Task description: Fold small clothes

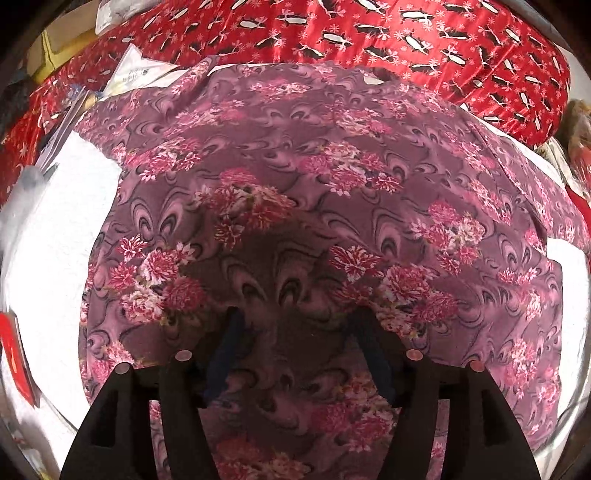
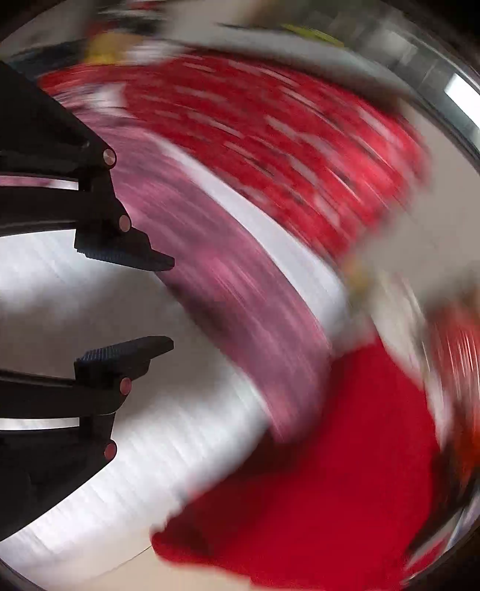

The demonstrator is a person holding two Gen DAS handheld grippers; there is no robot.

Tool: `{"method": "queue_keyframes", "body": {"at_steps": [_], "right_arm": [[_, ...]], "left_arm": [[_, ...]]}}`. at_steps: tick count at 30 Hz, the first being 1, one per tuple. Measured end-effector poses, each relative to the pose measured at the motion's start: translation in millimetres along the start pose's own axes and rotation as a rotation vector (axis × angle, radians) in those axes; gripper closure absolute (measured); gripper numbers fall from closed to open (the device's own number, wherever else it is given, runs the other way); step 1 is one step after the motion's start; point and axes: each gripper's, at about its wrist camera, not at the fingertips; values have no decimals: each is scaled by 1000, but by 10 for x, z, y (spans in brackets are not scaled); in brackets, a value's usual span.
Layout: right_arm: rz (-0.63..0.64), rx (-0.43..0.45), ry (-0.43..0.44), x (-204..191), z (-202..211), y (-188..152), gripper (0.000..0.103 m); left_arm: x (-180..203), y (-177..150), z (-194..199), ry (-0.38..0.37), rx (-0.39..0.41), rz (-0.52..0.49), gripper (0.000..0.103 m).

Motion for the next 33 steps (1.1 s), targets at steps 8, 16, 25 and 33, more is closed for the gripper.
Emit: {"method": "queue_keyframes", "body": {"at_steps": [8, 16, 25, 33], "right_arm": [[-324, -17, 109, 654, -618, 484, 46], [-184, 77, 132, 353, -544, 697, 96], [-25, 193, -86, 45, -124, 1026, 97], [179, 111, 119, -948, -187, 444, 96]], "left_arm": [[91, 20, 30, 18, -2, -43, 32], [117, 450, 212, -23, 77, -63, 34], [-26, 940, -220, -48, 27, 21, 35], [-157, 979, -238, -142, 31, 24, 36]]}}
Point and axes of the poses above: each gripper's, at about its wrist camera, not at the fingertips, and z roughly against the way its jaws point, x to its right, y to its top, and after that the axes turned 4 degrees about -z, right-handed
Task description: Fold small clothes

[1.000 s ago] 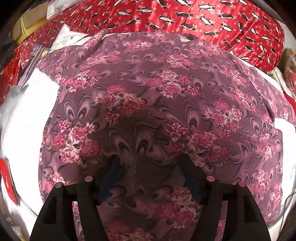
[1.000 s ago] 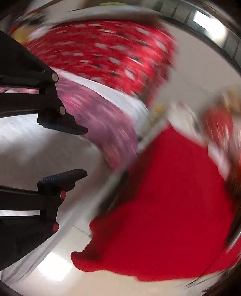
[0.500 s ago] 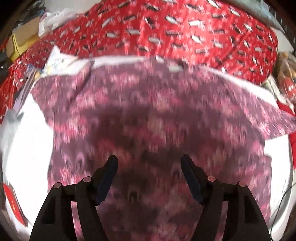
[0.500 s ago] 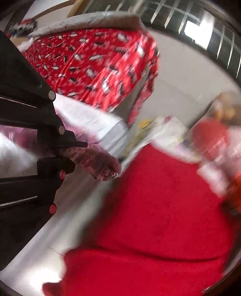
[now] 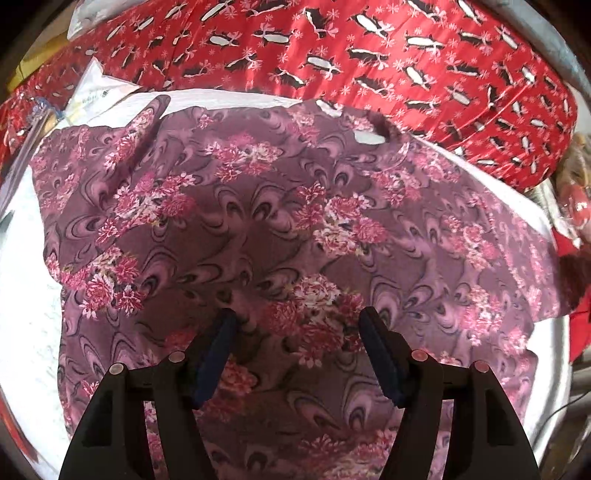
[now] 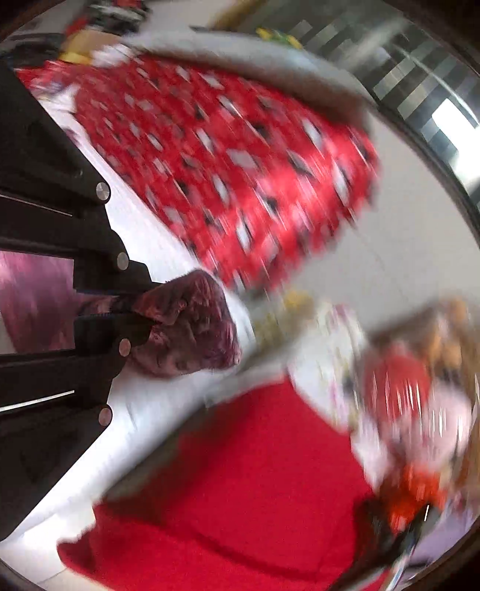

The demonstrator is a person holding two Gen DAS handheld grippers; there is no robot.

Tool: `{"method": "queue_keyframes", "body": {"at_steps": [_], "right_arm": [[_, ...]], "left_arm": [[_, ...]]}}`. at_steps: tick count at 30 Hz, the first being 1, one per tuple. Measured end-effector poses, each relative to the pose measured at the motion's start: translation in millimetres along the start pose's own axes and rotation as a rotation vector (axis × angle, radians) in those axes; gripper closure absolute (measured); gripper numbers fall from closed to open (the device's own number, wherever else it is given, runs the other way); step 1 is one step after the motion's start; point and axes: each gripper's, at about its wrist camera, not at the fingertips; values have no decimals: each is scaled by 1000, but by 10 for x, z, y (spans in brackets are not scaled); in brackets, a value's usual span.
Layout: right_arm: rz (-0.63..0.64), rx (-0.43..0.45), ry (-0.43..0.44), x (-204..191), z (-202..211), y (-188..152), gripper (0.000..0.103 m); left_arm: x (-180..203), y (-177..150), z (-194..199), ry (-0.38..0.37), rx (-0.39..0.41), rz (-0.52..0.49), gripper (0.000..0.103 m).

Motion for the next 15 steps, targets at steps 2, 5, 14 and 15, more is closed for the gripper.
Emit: {"method": "queue_keyframes", "body": {"at_steps": [2, 5, 14, 15], "right_arm": [[39, -37, 58, -321, -70, -174, 96], [95, -122, 155, -896, -252, -559, 96], [288, -337, 256, -2366, -761, -1928, 96], [307, -359, 265, -2534, -818, -2104, 96]], "left_arm": [[-74, 19, 58, -20, 8, 7, 36], [-219, 16, 182, -42, 22, 18, 36], [-889, 41, 548, -64, 69, 69, 36], [-977, 41, 589, -69, 72, 80, 36]]}}
Point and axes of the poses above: each gripper's, at about its wrist camera, not at the fingertips, and z roughly against the way its jaws point, x to its right, y to its top, and after that the axes turned 4 degrees about -z, right-handed
